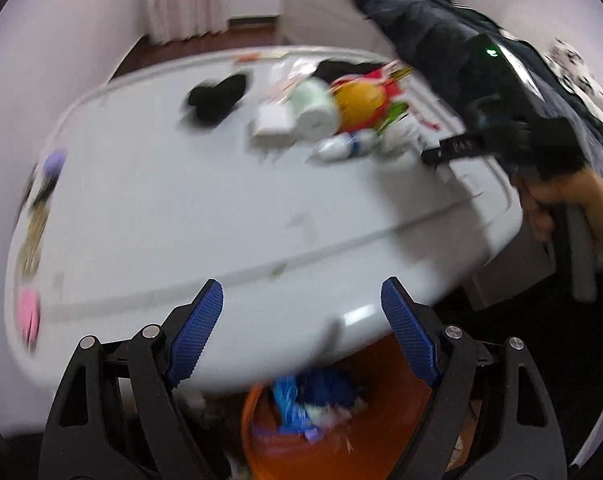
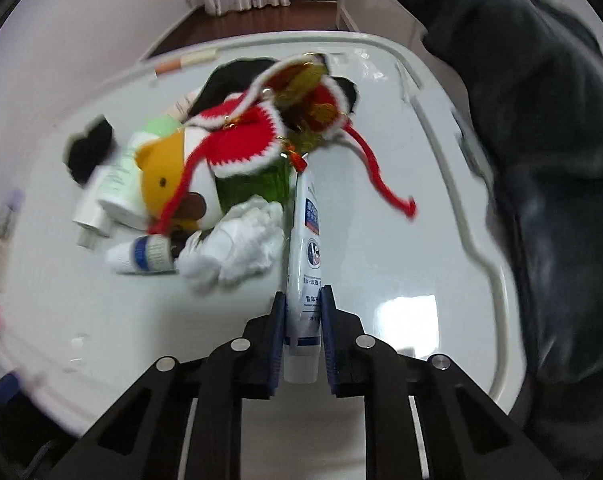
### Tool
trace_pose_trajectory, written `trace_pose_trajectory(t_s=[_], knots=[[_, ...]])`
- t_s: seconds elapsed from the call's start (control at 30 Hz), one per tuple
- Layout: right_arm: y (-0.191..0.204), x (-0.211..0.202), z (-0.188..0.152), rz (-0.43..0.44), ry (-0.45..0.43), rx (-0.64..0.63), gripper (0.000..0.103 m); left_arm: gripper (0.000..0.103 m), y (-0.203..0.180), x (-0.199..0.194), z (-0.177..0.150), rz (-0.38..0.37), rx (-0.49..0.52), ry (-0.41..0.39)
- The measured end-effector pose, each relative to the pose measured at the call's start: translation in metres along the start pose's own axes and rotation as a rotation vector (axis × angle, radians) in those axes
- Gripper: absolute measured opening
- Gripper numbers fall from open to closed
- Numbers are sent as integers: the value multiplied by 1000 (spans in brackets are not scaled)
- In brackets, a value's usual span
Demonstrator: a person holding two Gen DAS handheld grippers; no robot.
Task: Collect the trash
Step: 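Grasp the small blue-labelled white bottle with the left tool while the right tool grasps the white toothpaste tube, then drop the small bottle into the basin with the left tool while the right tool drops the toothpaste tube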
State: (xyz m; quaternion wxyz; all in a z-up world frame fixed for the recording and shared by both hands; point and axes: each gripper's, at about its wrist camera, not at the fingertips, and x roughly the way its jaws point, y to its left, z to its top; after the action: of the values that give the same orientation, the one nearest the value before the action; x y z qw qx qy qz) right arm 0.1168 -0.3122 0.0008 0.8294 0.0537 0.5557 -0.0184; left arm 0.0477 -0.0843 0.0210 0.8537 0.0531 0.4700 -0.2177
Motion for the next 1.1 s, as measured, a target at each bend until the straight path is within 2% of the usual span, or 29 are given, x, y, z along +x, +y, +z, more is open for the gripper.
trace_pose_trajectory(t_s=[0.1, 0.23, 0.3, 0.43, 0.5, 0.53, 0.57, 0.6, 0.67, 0.7, 0.8, 0.97, 1.1], knots=[[-22, -43, -14, 118, -110, 50, 17, 80, -23, 28, 35, 10, 144, -35], [-46, -72, -33, 189, -202, 111, 17, 80, -46, 70, 66, 35, 300, -21], [-53, -76, -38, 211, -221, 140, 17, 80, -50, 89, 78, 33, 325, -2], [-64, -79, -36, 267, -237, 171, 17, 78, -48, 125, 100, 7, 312, 74], [-63, -77, -35, 276, -241, 179, 18, 57, -45, 130, 108, -51, 285, 82], [-62, -78, -35, 280, -242, 181, 18, 51, -44, 131, 110, -67, 273, 87], [-62, -77, -33, 284, -241, 179, 18, 38, -45, 131, 110, -84, 271, 86], [-61, -78, -34, 287, -243, 175, 18, 33, -46, 130, 109, -98, 277, 79], [-58, -80, -35, 284, -249, 166, 18, 23, -56, 124, 99, -61, 329, 39], [-57, -81, -35, 280, -254, 158, 17, 23, -61, 120, 93, -53, 348, 26], [-52, -80, -36, 268, -252, 138, 18, 22, -61, 114, 84, -60, 313, 15], [-40, -76, -40, 238, -237, 100, 18, 22, -49, 91, 64, -43, 196, -4], [-29, -78, -44, 252, -246, 55, 18, 22, -33, 41, 42, -33, 135, -38]])
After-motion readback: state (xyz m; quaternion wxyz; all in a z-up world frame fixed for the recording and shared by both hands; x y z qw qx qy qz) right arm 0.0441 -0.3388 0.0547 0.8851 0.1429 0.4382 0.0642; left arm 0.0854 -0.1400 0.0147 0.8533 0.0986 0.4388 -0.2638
